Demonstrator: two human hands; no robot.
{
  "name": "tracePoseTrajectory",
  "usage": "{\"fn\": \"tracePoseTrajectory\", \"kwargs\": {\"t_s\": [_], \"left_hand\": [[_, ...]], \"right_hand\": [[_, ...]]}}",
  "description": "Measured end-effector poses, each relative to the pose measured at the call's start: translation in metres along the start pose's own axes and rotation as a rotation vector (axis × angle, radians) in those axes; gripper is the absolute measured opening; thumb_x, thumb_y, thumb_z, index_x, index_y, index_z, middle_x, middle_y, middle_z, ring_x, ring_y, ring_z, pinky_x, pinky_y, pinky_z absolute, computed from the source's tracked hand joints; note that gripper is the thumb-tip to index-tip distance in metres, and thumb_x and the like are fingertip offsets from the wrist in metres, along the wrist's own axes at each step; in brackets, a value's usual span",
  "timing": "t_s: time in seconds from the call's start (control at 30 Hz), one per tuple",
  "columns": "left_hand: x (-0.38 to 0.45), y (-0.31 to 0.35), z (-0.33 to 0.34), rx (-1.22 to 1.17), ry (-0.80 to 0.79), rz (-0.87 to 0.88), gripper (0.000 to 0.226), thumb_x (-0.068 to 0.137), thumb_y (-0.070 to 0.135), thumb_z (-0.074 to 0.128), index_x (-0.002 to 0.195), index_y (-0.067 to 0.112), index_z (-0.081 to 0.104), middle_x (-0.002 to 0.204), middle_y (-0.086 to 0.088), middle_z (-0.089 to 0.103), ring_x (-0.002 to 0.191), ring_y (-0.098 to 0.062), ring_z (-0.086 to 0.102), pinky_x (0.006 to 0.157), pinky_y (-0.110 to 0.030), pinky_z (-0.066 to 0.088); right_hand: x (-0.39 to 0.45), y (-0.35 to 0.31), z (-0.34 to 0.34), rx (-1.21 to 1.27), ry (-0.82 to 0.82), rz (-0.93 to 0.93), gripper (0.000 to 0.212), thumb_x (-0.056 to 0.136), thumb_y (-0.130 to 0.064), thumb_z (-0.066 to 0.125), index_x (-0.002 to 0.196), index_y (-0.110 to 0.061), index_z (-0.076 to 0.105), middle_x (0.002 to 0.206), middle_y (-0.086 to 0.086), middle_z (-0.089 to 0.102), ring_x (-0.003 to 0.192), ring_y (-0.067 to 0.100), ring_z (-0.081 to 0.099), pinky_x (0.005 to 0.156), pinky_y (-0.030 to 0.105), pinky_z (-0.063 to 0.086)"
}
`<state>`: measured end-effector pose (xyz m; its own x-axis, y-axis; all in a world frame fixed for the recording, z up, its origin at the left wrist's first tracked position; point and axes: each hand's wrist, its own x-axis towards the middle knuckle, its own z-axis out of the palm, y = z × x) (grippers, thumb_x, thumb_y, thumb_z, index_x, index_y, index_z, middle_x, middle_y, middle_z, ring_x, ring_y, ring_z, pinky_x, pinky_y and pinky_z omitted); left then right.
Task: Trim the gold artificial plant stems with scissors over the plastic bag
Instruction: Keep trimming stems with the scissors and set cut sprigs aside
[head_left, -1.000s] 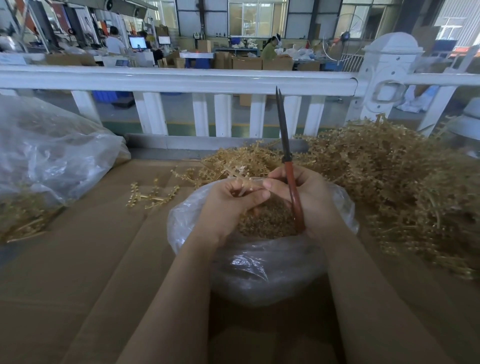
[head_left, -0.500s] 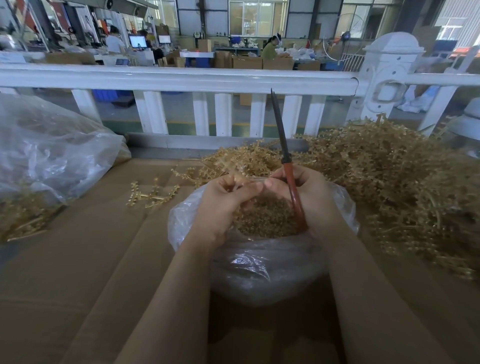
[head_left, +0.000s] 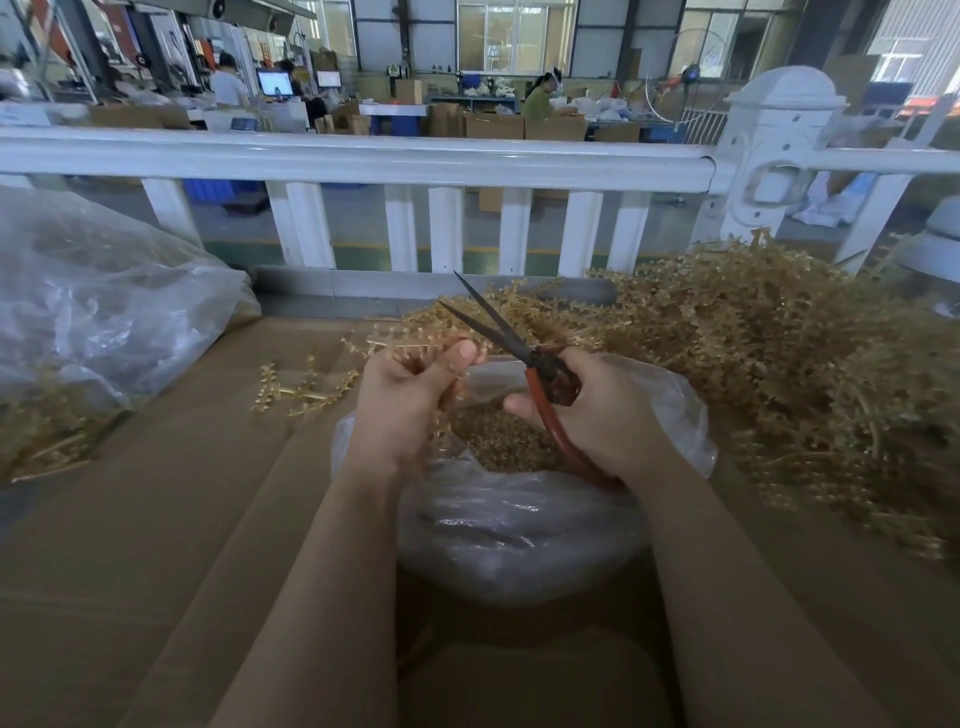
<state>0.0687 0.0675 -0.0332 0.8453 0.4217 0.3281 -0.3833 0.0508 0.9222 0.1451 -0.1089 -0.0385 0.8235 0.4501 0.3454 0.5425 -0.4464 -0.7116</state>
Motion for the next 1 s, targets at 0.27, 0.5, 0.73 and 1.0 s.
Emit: {"fn": "tracePoseTrajectory", "kwargs": {"t_s": [0.27, 0.5, 0.73, 1.0], "left_hand": [[0.0033, -0.0021, -0.0038, 0.089, 0.041, 0.054, 0.021, 0.089, 0.013, 0.071, 0.069, 0.019, 0.07, 0.053, 0.005, 0.053, 0.052, -0.012, 0.045, 0.055, -0.024, 0.04], [0.0029, -0.0026, -0.0045, 0.094, 0.059, 0.034, 0.012, 0.09, 0.012, 0.07, 0.078, 0.013, 0.07, 0.055, 0.007, 0.058, 0.053, -0.008, 0.052, 0.058, -0.02, 0.046], [0.0004, 0.0019, -0.0048, 0.097, 0.026, 0.087, 0.014, 0.085, 0.017, 0.074, 0.074, 0.026, 0.075, 0.056, 0.01, 0.058, 0.053, -0.006, 0.051, 0.055, -0.018, 0.046], [0.0001, 0.0046, -0.0043, 0.121, 0.057, 0.092, 0.026, 0.086, 0.013, 0.073, 0.066, 0.03, 0.074, 0.053, 0.009, 0.059, 0.051, -0.006, 0.052, 0.055, -0.017, 0.045]], "right_hand": [[-0.0005, 0.0021, 0.0007, -0.078, -0.048, -0.043, 0.058, 0.062, -0.086, 0.061, 0.1, -0.043, 0.058, 0.095, -0.021, 0.067, 0.09, -0.003, 0.061, 0.072, 0.021, 0.046], [-0.0006, 0.0008, 0.0008, -0.15, -0.026, -0.054, 0.052, 0.062, -0.087, 0.06, 0.091, -0.044, 0.057, 0.081, -0.023, 0.065, 0.079, -0.006, 0.059, 0.062, 0.018, 0.04], [-0.0034, -0.004, -0.0022, -0.236, 0.009, -0.073, 0.041, 0.067, -0.083, 0.065, 0.074, -0.045, 0.049, 0.08, -0.045, 0.055, 0.079, -0.016, 0.054, 0.049, 0.012, 0.035], [-0.0037, -0.0023, -0.0029, -0.272, 0.012, -0.069, 0.044, 0.064, -0.088, 0.059, 0.073, -0.045, 0.052, 0.065, -0.023, 0.059, 0.069, -0.007, 0.057, 0.051, 0.016, 0.033]]}}
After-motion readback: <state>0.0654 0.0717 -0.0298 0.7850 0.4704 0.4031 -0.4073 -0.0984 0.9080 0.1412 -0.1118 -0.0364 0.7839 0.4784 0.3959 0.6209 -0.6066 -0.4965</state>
